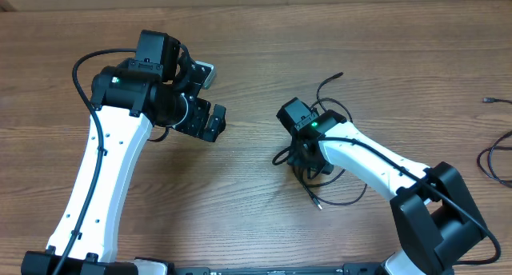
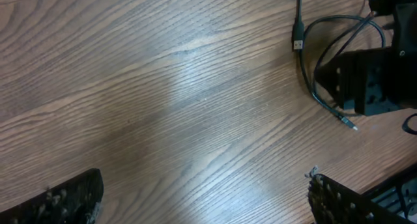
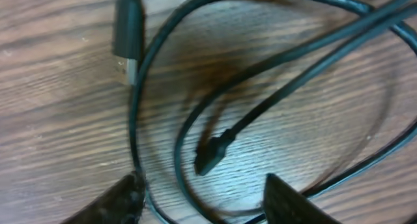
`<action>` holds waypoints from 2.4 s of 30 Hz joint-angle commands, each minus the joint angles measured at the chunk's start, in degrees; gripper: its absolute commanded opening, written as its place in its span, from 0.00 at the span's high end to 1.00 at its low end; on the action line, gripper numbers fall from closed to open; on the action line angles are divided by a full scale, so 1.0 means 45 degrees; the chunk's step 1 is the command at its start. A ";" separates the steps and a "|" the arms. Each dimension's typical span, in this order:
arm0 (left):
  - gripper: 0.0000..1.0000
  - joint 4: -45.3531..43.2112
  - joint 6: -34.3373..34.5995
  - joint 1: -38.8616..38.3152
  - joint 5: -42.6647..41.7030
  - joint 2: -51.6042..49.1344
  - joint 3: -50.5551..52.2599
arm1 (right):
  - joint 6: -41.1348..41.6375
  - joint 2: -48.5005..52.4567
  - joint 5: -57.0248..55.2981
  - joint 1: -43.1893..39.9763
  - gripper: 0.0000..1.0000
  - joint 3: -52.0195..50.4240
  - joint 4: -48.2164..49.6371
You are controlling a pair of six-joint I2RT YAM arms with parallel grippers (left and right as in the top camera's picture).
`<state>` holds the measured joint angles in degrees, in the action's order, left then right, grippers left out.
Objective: Untangle cables
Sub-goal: 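Close the right gripper on a black cable in the pile, then carry the grasped cable up and rightward off the table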
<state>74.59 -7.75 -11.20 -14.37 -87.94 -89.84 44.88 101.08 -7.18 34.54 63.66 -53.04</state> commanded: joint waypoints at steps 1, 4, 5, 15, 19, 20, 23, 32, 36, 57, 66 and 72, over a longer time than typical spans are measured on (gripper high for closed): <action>0.00 -0.0015 -0.0277 0.0068 -0.0019 -0.0029 -0.0223 | 0.0165 -0.0291 -0.0389 0.0005 0.55 -0.0340 0.0141; 0.00 -0.0015 -0.0277 0.0068 -0.0019 -0.0029 -0.0223 | 0.0165 -0.0291 -0.0384 0.0000 0.73 -0.0573 0.0238; 0.00 -0.0015 -0.0277 0.0068 -0.0019 -0.0029 -0.0223 | 0.0165 -0.0291 -0.0384 0.0000 0.82 -0.0636 0.0257; 0.01 -0.0015 -0.0277 0.0068 -0.0019 -0.0029 -0.0223 | 0.0151 -0.0296 -0.0257 0.0000 0.96 -0.0495 -0.0160; 0.00 -0.0015 -0.0277 0.0068 -0.0019 -0.0029 -0.0223 | -0.0087 -0.0374 -0.0466 -0.0049 0.96 0.0461 -0.1258; 0.00 -0.0015 -0.0277 0.0068 -0.0019 -0.0029 -0.0223 | -0.0083 -0.0418 -0.0661 -0.0049 0.96 0.0792 -0.1593; 0.00 -0.0015 -0.0277 0.0068 -0.0019 -0.0029 -0.0223 | -0.0364 -0.0675 -0.1258 -0.0049 0.96 0.2059 -0.2647; 0.00 -0.0015 -0.0277 0.0068 -0.0019 -0.0029 -0.0223 | -0.0442 -0.1404 -0.3653 -0.0194 0.96 0.7247 -0.5071; 0.00 -0.0015 -0.0277 0.0068 -0.0019 -0.0029 -0.0223 | -0.1841 -0.1462 -0.3968 -0.0656 0.96 1.0292 -0.5299; 0.00 -0.0015 -0.0277 0.0068 -0.0019 -0.0029 -0.0223 | -0.4153 -0.1462 -0.3929 -0.3099 0.96 1.9744 -0.3978; 0.00 -0.0015 -0.0277 0.0068 -0.0019 -0.0029 -0.0223 | -0.5100 -0.1457 -0.5377 -0.3147 0.96 1.9870 -0.3730; 0.01 -0.0015 -0.0277 0.0068 -0.0019 -0.0029 -0.0223 | -0.6037 -0.1311 -0.6494 -0.3910 0.96 1.9866 -0.3424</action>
<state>74.59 -7.75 -11.20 -14.37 -87.94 -89.84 20.99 95.00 -32.25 19.16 151.96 -69.23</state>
